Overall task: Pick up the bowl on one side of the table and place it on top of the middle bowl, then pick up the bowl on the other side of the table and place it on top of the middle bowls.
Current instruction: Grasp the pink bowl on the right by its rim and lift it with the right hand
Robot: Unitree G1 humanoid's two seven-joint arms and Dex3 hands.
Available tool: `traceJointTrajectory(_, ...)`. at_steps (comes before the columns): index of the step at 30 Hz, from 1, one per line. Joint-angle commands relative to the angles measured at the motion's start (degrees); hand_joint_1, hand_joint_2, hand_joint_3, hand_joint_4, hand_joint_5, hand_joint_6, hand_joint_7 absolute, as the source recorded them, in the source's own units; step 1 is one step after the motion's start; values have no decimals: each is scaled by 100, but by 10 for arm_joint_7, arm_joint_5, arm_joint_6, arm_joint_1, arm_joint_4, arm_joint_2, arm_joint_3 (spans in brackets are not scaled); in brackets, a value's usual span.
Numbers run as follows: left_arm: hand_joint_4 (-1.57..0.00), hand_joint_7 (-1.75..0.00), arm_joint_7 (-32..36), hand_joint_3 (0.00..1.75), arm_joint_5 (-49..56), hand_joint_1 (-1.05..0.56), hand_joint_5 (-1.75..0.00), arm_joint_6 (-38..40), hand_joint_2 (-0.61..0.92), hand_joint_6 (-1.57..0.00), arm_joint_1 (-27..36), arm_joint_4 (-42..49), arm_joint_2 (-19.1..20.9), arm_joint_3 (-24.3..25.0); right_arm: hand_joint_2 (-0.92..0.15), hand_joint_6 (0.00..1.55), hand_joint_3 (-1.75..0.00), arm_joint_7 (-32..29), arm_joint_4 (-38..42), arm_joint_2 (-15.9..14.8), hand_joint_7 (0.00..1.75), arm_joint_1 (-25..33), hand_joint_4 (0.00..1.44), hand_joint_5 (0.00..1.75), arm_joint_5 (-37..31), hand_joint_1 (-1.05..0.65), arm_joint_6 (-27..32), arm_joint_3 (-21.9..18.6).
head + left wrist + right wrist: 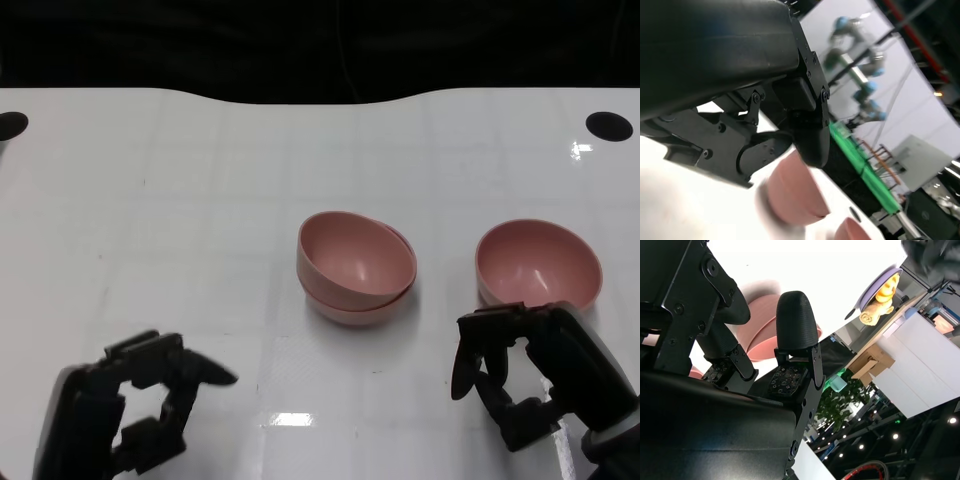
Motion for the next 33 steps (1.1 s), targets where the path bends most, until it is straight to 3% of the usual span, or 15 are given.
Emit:
traceJointTrajectory(1, -92, -150, -24, 158, -23, 3, -174, -20, 28, -89, 2, 14, -3, 9, 3, 102, -175, -2, -2, -5, 125, 2, 103, 175, 11, 22, 2, -7)
traceJointTrajectory(10, -92, -152, -54, 157, -26, 3, -175, -30, 28, -88, 2, 19, -20, 31, 3, 103, -175, -1, -2, -5, 125, 2, 103, 175, 11, 22, 2, -7)
traceJointTrajectory(11, -92, -153, -58, 157, -31, 3, -175, -31, 28, -87, 2, 19, -25, 31, 1, 96, -168, 9, -23, -11, 120, 3, 94, 167, 16, 18, 18, -11)
traceJointTrajectory(12, -93, -154, -62, 155, -35, 3, -175, -31, 30, -87, 2, 19, -28, 31, -10, 81, -144, 20, -81, -26, 105, 8, 82, 143, 6, 10, 64, -28)
traceJointTrajectory(13, -93, -156, -65, 154, -37, 1, -175, -31, 31, -86, 3, 19, -31, 31, -30, 58, -99, 29, -127, -37, 84, 14, 56, 119, -3, -9, 101, -41)
traceJointTrajectory(15, -93, -158, -73, 152, -41, 1, -175, -28, 32, -85, 5, 17, -34, 32, -64, 38, -28, 42, -202, -51, 57, 26, 31, 99, -27, -28, 173, -63)
traceJointTrajectory(17, -93, -158, -77, 151, -39, 1, -175, -27, 32, -85, 6, 15, -36, 35, -73, 32, -9, 49, -244, -56, 49, 36, 21, 95, -41, -35, 219, -69)
traceJointTrajectory(22, -93, -158, -84, 151, -38, 2, -175, -27, 32, -85, 7, 15, -40, 41, -76, 31, -3, 55, -281, -60, 47, 47, 17, 95, -43, -37, 262, -65)
traceJointTrajectory(26, -92, -158, -84, 151, -29, 3, -175, -27, 32, -85, 5, 16, -43, 47, -72, 25, -1, 86, -334, -71, 43, 57, 11, 92, -56, -37, 329, -71)
traceJointTrajectory(31, -92, -158, -86, 152, -28, 3, -175, -28, 32, -85, 5, 16, -45, 49, -72, 25, 0, 89, -348, -73, 42, 61, 11, 92, -57, -37, 348, -68)
traceJointTrajectory(33, -92, -157, -89, 152, -29, 3, -175, -27, 32, -84, 5, 16, -44, 49, -70, 22, 0, 99, -375, -86, 39, 60, 8, 88, -120, -41, 399, -63)
